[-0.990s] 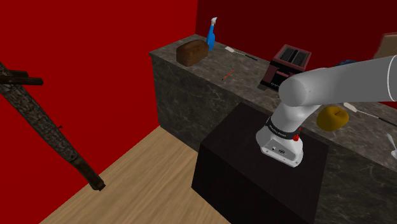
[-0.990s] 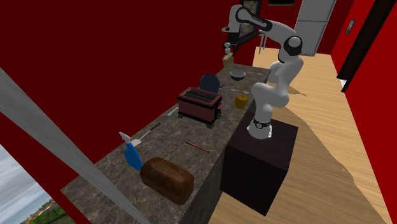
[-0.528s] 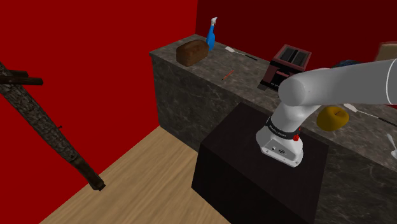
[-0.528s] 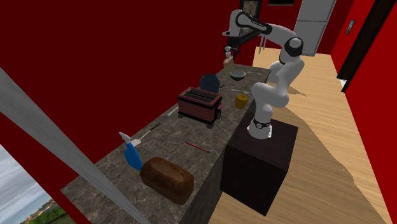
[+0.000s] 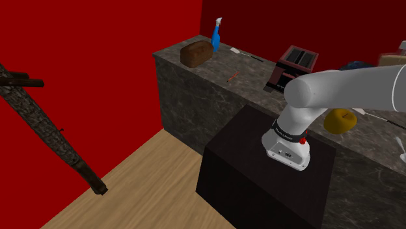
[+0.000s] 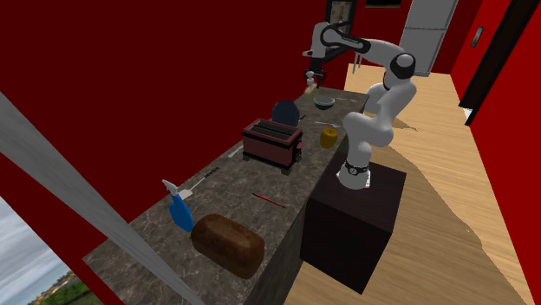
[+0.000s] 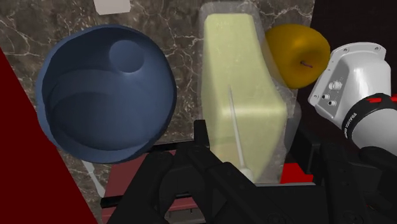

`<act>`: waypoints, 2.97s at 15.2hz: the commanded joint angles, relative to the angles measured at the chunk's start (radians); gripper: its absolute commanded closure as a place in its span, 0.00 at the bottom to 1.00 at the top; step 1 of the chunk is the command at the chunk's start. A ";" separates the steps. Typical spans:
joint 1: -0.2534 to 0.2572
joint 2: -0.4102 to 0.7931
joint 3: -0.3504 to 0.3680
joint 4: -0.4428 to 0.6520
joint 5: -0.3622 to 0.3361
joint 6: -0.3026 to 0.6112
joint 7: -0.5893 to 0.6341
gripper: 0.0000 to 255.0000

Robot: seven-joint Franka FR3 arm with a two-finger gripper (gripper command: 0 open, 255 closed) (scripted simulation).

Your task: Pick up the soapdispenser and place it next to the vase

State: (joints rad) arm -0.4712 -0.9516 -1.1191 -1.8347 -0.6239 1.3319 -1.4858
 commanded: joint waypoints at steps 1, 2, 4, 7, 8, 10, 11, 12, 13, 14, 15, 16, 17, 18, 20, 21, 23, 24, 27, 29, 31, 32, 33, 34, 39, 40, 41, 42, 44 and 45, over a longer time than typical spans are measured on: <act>-0.010 -0.013 -0.006 -0.032 -0.010 0.022 0.004 1.00; -0.013 -0.019 -0.010 -0.046 -0.016 0.031 0.005 1.00; -0.019 -0.029 -0.020 -0.072 -0.026 0.051 0.007 1.00; -0.028 -0.044 -0.035 -0.109 -0.043 0.079 0.011 1.00; -0.030 -0.049 -0.041 -0.121 -0.048 0.089 0.012 1.00; -0.035 -0.058 -0.052 -0.144 -0.060 0.108 0.014 1.00; -0.037 -0.063 -0.058 -0.156 -0.066 0.117 0.015 1.00; -0.039 -0.067 -0.065 -0.167 -0.072 0.127 0.015 1.00; -0.041 -0.071 -0.071 -0.178 -0.078 0.136 0.016 1.00; -0.043 -0.076 -0.078 -0.188 -0.084 0.146 0.017 1.00; -0.045 -0.080 -0.085 -0.199 -0.090 0.155 0.018 1.00; -0.046 -0.083 -0.092 -0.209 -0.097 0.164 0.019 1.00; -0.048 -0.087 -0.099 -0.219 -0.103 0.174 0.020 1.00; -0.049 -0.091 -0.106 -0.229 -0.109 0.183 0.021 1.00; -0.051 -0.098 -0.121 -0.248 -0.123 0.201 0.022 1.00; -0.052 -0.102 -0.129 -0.257 -0.129 0.211 0.023 1.00; -0.054 -0.108 -0.145 -0.275 -0.143 0.229 0.024 1.00; -0.054 -0.112 -0.154 -0.283 -0.150 0.238 0.025 1.00; -0.055 -0.121 -0.180 -0.307 -0.171 0.266 0.028 1.00; -0.055 -0.126 -0.198 -0.322 -0.186 0.284 0.029 1.00; -0.054 -0.132 -0.216 -0.337 -0.201 0.302 0.031 1.00; -0.053 -0.135 -0.226 -0.343 -0.208 0.311 0.031 1.00; -0.053 -0.137 -0.236 -0.350 -0.216 0.320 0.032 1.00; -0.052 -0.140 -0.246 -0.356 -0.223 0.329 0.033 1.00; -0.045 -0.152 -0.297 -0.385 -0.263 0.374 0.037 1.00; -0.043 -0.154 -0.308 -0.390 -0.271 0.383 0.038 1.00; -0.042 -0.156 -0.318 -0.395 -0.279 0.392 0.039 1.00; -0.040 -0.158 -0.327 -0.398 -0.286 0.398 0.040 1.00; -0.040 -0.158 -0.327 -0.398 -0.286 0.398 0.040 1.00; -0.040 -0.158 -0.327 -0.398 -0.285 0.398 0.040 1.00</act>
State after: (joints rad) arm -0.5120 -1.1091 -1.4411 -2.2285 -0.9088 1.7307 -1.4468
